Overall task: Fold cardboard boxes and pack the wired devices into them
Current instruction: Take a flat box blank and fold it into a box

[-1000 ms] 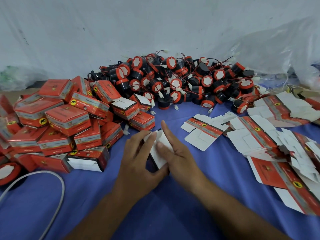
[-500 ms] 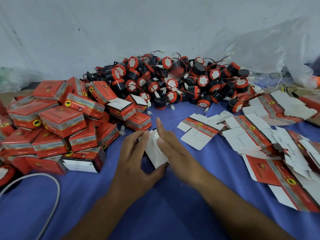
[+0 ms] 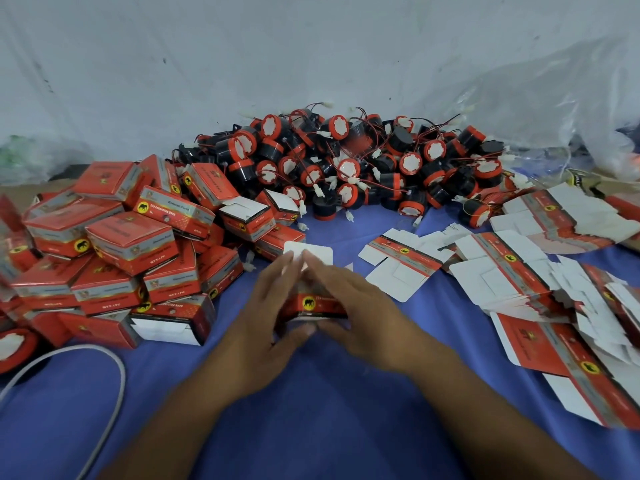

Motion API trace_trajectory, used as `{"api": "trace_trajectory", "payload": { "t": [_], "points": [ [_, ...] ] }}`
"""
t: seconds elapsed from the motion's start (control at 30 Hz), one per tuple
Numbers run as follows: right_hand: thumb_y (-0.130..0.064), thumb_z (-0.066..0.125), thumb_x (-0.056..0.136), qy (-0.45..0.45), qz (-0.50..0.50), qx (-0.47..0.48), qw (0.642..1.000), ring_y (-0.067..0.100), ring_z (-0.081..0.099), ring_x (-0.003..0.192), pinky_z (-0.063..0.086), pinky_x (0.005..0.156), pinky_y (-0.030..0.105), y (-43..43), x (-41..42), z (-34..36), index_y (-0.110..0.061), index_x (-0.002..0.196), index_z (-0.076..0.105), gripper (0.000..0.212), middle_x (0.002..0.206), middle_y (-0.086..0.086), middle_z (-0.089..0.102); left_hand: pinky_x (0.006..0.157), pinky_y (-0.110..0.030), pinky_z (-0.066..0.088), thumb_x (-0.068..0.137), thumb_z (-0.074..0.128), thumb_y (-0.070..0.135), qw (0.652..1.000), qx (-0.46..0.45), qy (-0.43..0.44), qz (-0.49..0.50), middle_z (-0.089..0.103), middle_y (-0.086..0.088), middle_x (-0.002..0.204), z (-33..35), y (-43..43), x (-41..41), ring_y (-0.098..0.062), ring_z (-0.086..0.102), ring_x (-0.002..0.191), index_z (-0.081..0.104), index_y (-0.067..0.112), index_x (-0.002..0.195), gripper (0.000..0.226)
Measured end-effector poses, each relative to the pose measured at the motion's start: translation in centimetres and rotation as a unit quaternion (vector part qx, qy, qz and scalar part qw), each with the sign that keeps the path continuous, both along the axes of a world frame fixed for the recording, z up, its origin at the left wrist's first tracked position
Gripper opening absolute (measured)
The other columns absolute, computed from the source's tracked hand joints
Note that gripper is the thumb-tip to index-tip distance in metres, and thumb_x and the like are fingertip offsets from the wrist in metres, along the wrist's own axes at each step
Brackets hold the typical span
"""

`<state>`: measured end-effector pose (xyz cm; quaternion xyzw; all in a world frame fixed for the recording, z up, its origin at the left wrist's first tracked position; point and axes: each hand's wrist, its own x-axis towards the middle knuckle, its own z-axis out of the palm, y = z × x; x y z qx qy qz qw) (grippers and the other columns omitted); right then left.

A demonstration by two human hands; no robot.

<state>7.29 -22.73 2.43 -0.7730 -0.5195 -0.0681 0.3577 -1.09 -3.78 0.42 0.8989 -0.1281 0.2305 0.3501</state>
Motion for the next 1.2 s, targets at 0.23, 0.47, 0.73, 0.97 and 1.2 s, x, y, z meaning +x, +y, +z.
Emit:
{"api": "trace_trajectory", "payload": {
  "t": [0.23,0.47,0.73,0.97,1.2],
  "points": [
    [-0.028,0.074,0.088,-0.161,-0.056,-0.14,0.975,0.034,0.047,0.131,0.042,0.108,0.047,0.4,0.6,0.2,-0.003,0.152,0.036,0.078,0.136,0.014,0.057,0.082,-0.036,0.048,0.08,0.066,0.063,0.974,0.181,-0.056,0.127,0.043,-0.003,0.124,-0.1,1.6,0.7,-0.018,0.048,0.102,0.054,0.023,0.126,0.062],
    [-0.061,0.056,0.091,-0.105,-0.238,-0.218,0.941,0.029,0.05,0.128,0.036,0.104,0.035,1.3,0.6,-0.1,-0.013,0.13,0.046,0.062,0.133,0.008,0.057,0.068,-0.035,0.05,0.075,0.083,0.017,0.977,0.146,-0.017,0.158,0.058,-0.012,0.103,-0.1,-0.2,0.5,-0.029,0.061,0.089,0.065,0.002,0.108,0.041],
    [-0.077,0.062,0.076,-0.02,-0.206,-0.189,0.96,0.012,0.058,0.068,0.031,0.052,0.025,0.0,0.6,0.1,-0.027,0.101,0.035,0.062,0.082,-0.01,0.064,0.071,-0.02,0.054,0.088,0.072,0.029,0.964,-0.199,0.14,0.11,0.063,0.008,0.102,0.4,-0.2,0.2,-0.003,0.064,0.086,0.06,0.028,0.103,0.02],
    [-0.054,0.049,0.097,0.061,-0.325,-0.055,0.942,0.028,0.061,0.083,0.046,0.075,0.037,-2.6,10.3,1.8,-0.011,0.086,0.064,0.047,0.083,0.006,0.067,0.06,-0.011,0.043,0.082,0.078,0.034,0.965,-0.188,0.133,0.129,0.061,0.016,0.085,-0.4,-0.1,0.5,-0.001,0.055,0.074,0.055,0.038,0.103,0.031],
    [-0.03,0.064,0.092,0.089,-0.556,-0.229,0.794,0.046,0.027,0.138,0.028,0.113,0.052,-8.4,22.5,0.9,-0.007,0.141,0.038,0.06,0.15,0.028,0.028,0.088,-0.017,0.047,0.08,0.079,0.034,0.967,-0.173,0.128,0.135,0.055,0.008,0.117,-0.7,-0.2,0.5,-0.003,0.051,0.107,0.052,0.041,0.111,0.042]
  ]
}}
